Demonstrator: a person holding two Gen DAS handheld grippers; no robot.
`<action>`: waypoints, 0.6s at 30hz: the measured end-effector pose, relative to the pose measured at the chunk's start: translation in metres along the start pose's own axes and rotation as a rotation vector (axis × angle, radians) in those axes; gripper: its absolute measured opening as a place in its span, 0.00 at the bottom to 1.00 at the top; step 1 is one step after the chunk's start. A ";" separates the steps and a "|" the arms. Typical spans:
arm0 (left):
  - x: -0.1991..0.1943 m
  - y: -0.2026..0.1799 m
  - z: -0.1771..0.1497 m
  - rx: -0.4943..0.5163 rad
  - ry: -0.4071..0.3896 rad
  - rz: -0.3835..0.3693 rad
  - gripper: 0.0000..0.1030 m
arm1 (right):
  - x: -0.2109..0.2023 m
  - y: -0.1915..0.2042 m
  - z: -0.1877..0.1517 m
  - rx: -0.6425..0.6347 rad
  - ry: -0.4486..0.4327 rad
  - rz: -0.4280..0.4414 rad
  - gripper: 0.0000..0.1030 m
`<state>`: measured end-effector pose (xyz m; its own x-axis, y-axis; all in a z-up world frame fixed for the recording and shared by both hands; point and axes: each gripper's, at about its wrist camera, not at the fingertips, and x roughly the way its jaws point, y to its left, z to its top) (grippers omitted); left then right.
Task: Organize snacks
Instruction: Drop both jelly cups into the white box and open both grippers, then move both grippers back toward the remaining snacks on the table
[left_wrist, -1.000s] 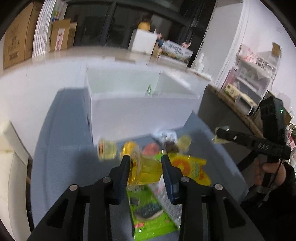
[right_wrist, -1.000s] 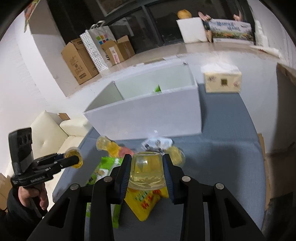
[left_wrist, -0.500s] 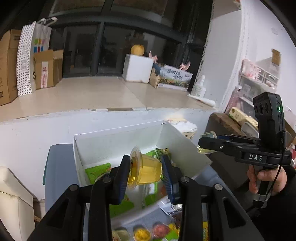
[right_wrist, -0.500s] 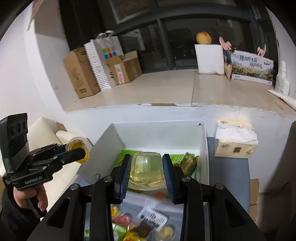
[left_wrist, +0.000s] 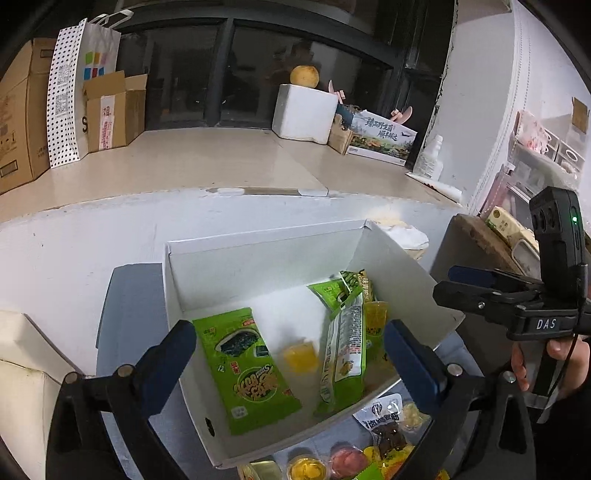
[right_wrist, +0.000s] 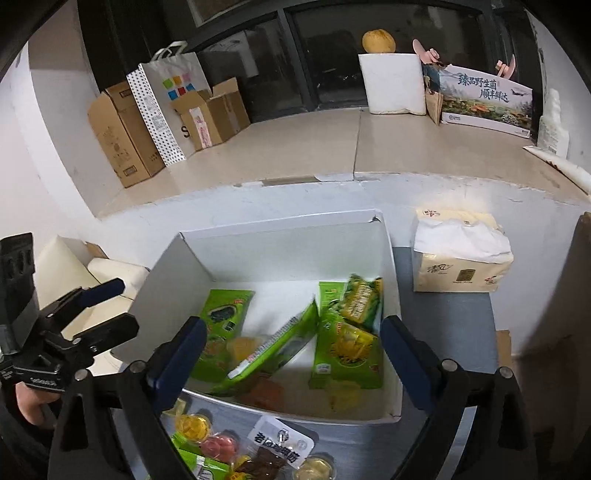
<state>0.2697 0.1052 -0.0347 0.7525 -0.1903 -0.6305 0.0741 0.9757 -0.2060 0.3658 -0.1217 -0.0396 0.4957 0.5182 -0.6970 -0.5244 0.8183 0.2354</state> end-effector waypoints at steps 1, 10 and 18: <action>-0.001 -0.001 -0.001 0.002 -0.001 0.002 1.00 | -0.002 0.000 -0.001 0.001 -0.007 0.002 1.00; -0.032 -0.011 -0.019 0.008 -0.017 -0.025 1.00 | -0.029 0.006 -0.022 -0.015 -0.045 0.034 1.00; -0.077 -0.022 -0.102 -0.049 0.008 -0.061 1.00 | -0.054 0.019 -0.119 -0.182 0.055 0.027 1.00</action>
<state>0.1436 0.0877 -0.0578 0.7424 -0.2502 -0.6215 0.0875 0.9559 -0.2803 0.2465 -0.1635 -0.0778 0.4435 0.5208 -0.7294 -0.6561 0.7431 0.1316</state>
